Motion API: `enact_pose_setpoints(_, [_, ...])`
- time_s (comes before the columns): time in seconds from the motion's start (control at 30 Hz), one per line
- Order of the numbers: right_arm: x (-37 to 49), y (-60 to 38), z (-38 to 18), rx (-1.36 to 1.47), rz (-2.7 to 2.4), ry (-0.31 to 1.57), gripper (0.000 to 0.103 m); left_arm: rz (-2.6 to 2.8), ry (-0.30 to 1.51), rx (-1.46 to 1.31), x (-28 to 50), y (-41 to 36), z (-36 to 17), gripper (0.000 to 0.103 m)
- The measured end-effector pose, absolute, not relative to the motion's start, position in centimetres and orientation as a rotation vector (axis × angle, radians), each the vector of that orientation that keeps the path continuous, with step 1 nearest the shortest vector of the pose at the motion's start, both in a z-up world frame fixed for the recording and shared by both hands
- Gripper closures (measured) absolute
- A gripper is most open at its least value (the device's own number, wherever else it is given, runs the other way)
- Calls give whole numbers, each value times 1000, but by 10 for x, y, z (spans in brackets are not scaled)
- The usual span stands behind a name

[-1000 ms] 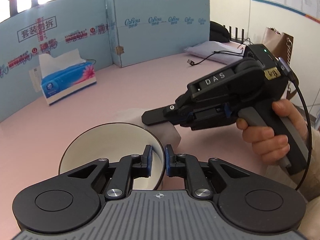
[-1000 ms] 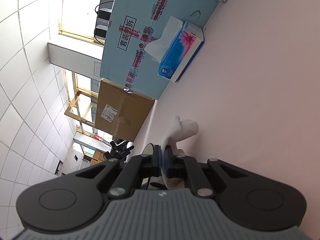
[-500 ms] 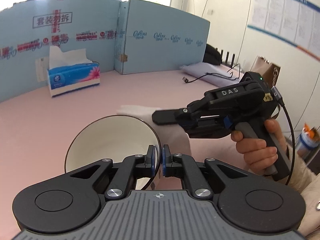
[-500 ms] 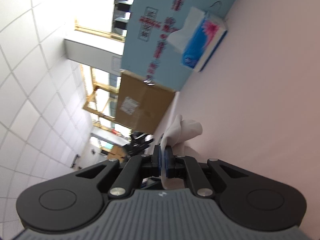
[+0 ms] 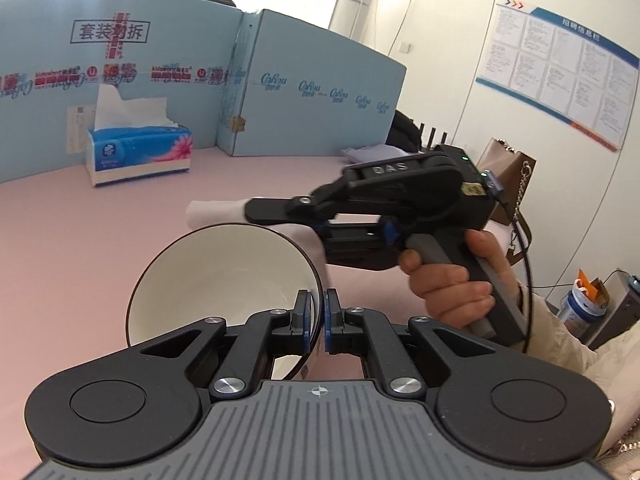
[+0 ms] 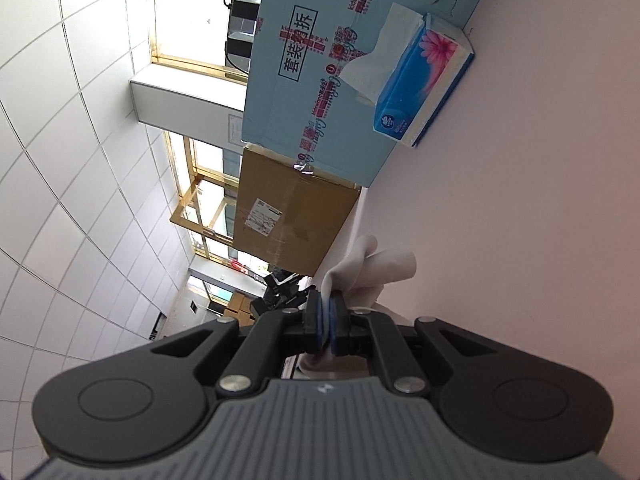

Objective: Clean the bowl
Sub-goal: 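Keep wiping the bowl's outer wall with the right gripper while the left gripper holds the bowl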

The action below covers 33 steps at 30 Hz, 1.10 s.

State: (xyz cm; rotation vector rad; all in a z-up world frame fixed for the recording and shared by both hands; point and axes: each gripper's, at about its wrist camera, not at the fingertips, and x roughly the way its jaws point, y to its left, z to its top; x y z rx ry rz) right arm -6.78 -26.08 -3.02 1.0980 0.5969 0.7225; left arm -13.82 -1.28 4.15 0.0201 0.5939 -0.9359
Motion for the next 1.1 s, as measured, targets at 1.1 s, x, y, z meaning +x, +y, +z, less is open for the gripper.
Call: enact_pose_setpoints(1.1, [-96, -274, -28, 1084, 716, 627, 96, -939, 583, -12, -139, -4, 37, 91])
